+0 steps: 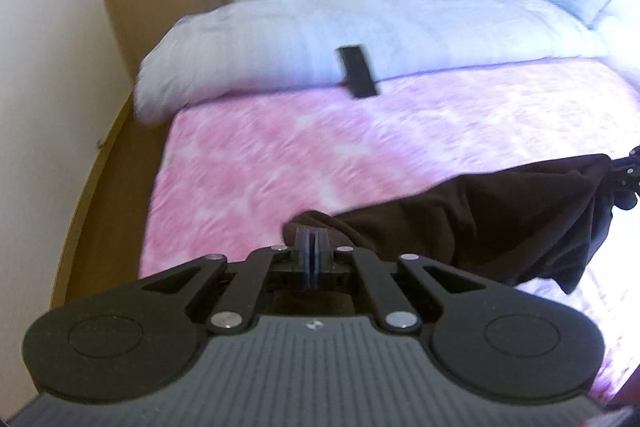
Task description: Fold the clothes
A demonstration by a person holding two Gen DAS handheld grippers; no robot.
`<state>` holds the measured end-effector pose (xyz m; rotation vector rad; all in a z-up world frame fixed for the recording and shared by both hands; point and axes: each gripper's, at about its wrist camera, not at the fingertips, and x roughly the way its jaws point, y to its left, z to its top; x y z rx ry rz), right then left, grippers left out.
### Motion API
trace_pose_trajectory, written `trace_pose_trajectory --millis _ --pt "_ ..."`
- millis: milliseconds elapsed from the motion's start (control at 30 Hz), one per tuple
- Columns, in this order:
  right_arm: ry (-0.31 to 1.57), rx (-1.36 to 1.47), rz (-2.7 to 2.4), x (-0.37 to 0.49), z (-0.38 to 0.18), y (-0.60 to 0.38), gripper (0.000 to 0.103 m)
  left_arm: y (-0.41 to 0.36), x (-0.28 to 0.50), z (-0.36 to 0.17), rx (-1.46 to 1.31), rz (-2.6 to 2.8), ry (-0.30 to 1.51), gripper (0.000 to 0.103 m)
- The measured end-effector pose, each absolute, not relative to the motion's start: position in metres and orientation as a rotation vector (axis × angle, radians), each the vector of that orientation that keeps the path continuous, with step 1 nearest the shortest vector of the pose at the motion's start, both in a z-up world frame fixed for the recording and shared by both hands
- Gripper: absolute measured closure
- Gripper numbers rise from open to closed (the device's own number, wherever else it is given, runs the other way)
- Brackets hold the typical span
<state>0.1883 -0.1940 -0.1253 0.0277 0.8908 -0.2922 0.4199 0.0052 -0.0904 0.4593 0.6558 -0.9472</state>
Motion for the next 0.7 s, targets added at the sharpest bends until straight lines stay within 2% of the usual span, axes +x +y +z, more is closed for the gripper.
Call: trace_pose_trajectory --millis 167,433,600,700 --pt "0.906 0.018 -0.415 0.112 -0.109 -0.244 0.096 -0.043 0.358 -0.073 0.464 -1.027 0.629 0.103" --pt "0.957 0.083 -0.549 -0.008 -0.124 -0.331 0.096 -0.114 0.244 -0.092 0.524 -1.158 0.711 0.103" --pt "0.962 0.121 -0.610 -0.072 -0.110 -0.375 0.096 -0.171 0.217 -0.071 0.515 -1.243 0.651 0.103" --pt "0.923 0.118 -0.654 -0.090 -0.092 -0.401 0.096 -0.209 0.219 -0.044 0.524 -1.284 0.536 0.103"
